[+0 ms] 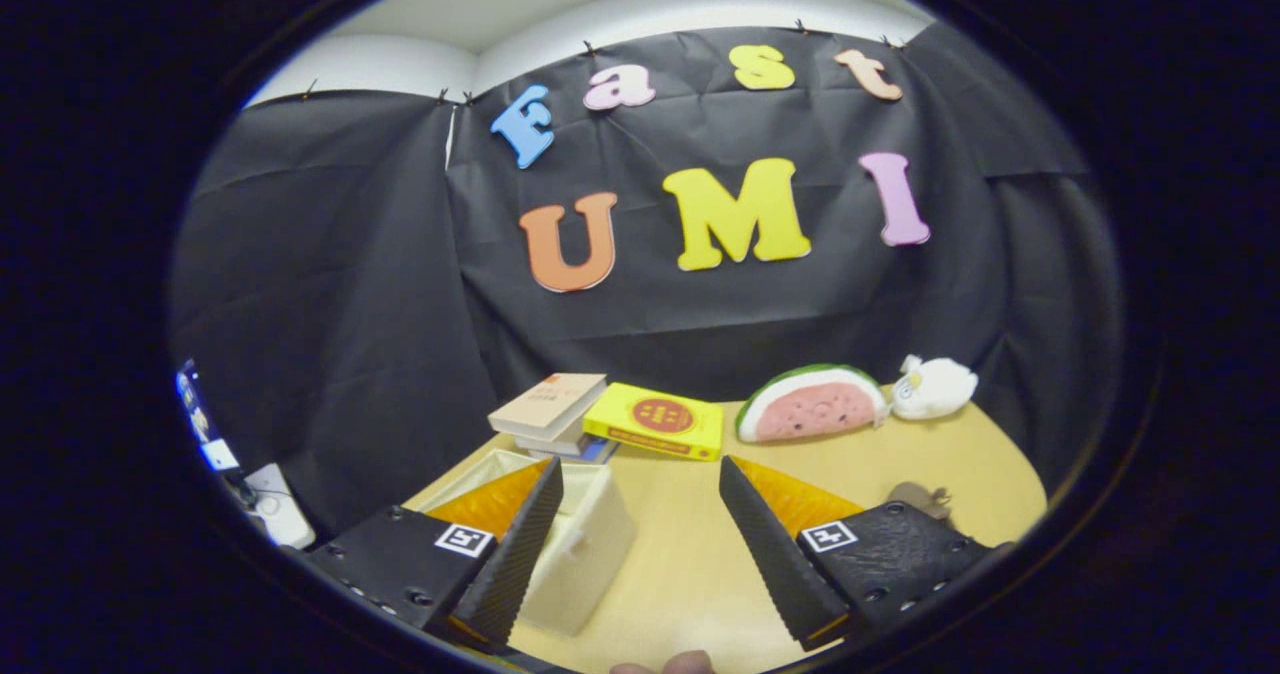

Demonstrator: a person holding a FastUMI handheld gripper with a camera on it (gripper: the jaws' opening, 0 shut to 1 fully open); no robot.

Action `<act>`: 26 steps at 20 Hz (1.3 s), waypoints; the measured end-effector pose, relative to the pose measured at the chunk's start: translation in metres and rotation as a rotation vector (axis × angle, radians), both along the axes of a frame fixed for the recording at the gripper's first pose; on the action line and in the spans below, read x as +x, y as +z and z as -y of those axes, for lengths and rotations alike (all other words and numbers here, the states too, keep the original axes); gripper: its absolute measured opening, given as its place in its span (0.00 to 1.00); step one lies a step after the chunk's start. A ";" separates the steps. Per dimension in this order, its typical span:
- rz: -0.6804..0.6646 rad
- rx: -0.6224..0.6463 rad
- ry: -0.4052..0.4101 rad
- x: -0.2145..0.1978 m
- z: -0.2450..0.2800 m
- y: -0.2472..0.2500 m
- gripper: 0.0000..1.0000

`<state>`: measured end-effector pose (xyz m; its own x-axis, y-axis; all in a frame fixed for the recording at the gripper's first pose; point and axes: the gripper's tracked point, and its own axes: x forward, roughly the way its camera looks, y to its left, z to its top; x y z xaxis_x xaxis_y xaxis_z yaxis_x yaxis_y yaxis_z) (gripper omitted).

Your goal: Open the storage box then place both shoes into the box .Put the left shoe in first, then the right shoe, with the right side of both shoes facing outward in a uniform manner.

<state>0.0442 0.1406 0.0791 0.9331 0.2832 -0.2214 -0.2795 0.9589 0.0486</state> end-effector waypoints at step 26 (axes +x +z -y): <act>-0.542 -0.180 -0.222 0.059 0.288 -0.236 0.96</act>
<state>0.1029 -0.1470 -0.1568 0.7065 0.0091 -0.7076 -0.0531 0.9978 -0.0402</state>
